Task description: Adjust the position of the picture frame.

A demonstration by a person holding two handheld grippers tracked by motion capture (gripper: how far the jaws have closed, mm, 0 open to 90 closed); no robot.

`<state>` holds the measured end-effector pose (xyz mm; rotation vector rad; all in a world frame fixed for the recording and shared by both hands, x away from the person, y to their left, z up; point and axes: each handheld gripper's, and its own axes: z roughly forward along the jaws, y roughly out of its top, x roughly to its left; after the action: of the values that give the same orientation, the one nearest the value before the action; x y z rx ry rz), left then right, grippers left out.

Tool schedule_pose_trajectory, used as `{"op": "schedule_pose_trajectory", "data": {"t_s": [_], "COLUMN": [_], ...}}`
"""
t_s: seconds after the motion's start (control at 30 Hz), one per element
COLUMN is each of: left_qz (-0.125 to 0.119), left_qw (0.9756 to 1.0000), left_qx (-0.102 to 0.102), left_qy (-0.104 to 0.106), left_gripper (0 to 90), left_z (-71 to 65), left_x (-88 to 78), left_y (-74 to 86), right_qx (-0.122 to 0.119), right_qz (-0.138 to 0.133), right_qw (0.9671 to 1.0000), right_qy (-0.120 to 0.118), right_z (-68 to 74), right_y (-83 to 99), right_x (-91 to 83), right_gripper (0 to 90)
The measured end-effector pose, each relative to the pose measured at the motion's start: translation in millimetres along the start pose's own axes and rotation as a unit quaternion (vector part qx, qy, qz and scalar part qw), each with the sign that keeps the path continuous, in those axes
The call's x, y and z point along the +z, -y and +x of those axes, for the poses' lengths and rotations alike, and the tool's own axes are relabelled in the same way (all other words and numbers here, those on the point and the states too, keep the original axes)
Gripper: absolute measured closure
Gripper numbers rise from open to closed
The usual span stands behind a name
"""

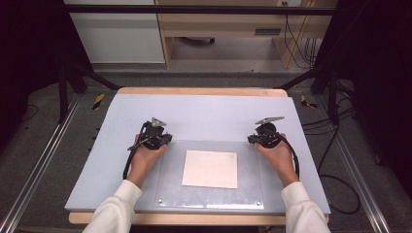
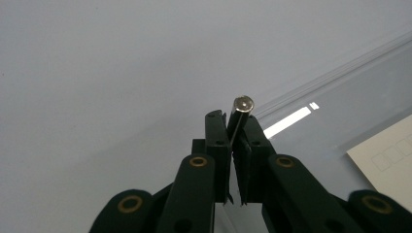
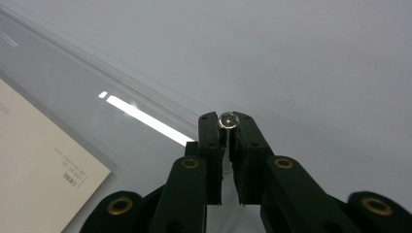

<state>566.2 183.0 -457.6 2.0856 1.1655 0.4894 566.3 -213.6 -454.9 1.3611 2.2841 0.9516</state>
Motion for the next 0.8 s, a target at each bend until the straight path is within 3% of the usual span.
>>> {"op": "schedule_pose_trajectory", "data": {"t_s": [0.17, 0.27, 0.3, 0.37, 0.5, 0.6, 0.8], "left_qz": [-0.010, -0.010, -0.028, -0.044, -0.067, -0.089, -0.105], "left_qw": [0.9999, 1.0000, 0.9996, 0.9990, 0.9975, 0.9956, 0.9934], "left_qx": [-0.005, -0.001, -0.004, -0.004, 0.013, 0.010, 0.029], "left_qy": [-0.001, -0.002, -0.001, -0.009, -0.019, -0.025, -0.036], "left_gripper": [84.5, 84.3, 82.9, 73.8, 57.7, 49.0, 38.2], "left_z": [-0.3, -0.5, -0.2, 0.7, 1.3, 1.0, -4.5], "left_x": [1.4, 1.1, 0.0, -3.8, -10.7, -15.5, -20.7], "left_y": [3.5, 3.9, 5.7, 6.7, 9.4, 12.4, 14.7], "right_qx": [-0.001, -0.009, -0.008, -0.003, -0.022, -0.025, -0.020], "right_qz": [-0.013, -0.023, -0.033, -0.062, -0.088, -0.099, -0.109], "right_qw": [0.9999, 0.9994, 0.9991, 0.9978, 0.9951, 0.9941, 0.9932], "right_qy": [0.008, 0.025, 0.026, 0.023, 0.038, 0.037, 0.036], "right_z": [1.9, 2.9, 3.0, 3.6, 7.7, 8.0, 9.7], "right_y": [4.7, 7.3, 9.7, 13.4, 18.4, 20.4, 17.7], "right_x": [2.3, 1.2, -0.4, -6.7, -15.1, -15.2, -12.6], "right_gripper": [83.2, 75.6, 69.9, 66.3, 61.5, 64.6, 75.3]}}
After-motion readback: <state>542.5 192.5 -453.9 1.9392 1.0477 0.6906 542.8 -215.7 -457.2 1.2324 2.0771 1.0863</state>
